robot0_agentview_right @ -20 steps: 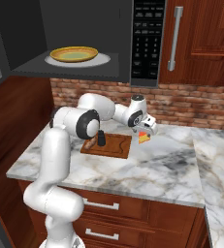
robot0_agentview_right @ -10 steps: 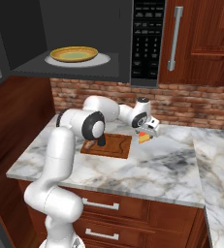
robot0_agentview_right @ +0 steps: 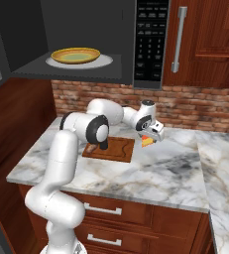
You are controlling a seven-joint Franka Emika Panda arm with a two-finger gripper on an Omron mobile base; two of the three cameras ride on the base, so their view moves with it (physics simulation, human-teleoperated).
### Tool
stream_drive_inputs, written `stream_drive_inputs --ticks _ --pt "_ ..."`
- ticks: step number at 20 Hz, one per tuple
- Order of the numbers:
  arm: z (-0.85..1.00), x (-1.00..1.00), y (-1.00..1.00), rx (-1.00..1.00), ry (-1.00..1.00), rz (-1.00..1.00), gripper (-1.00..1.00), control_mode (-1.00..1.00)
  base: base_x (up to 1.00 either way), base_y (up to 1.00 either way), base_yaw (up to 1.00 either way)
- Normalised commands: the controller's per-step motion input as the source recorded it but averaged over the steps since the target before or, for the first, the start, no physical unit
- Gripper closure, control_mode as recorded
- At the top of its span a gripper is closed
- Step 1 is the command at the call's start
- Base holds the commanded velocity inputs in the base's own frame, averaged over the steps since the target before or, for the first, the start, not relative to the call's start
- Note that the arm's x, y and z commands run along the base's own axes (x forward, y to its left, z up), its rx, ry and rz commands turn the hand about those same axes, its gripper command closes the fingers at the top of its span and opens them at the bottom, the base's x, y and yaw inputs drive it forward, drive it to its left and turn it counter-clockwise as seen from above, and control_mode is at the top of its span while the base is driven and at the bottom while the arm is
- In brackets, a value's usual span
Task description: Retrieve the reheated potato from the microwave, then place the potato, cheese, and condiment on the cutting board.
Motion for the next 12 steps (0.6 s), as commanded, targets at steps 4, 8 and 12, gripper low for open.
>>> stream_drive_inputs --ticks 4,8,12 --pt "-0.10 0.02 0.00 0.00 0.00 -0.01 -1.00 -1.00 0.00 0.00 0.00" --pt "-0.10 0.05 0.02 0.01 0.00 0.00 1.00 -1.00 0.00 0.00 0.00" --pt "-0.09 0.03 0.09 0.01 0.00 0.00 1.00 -1.00 0.00 0.00 0.00"
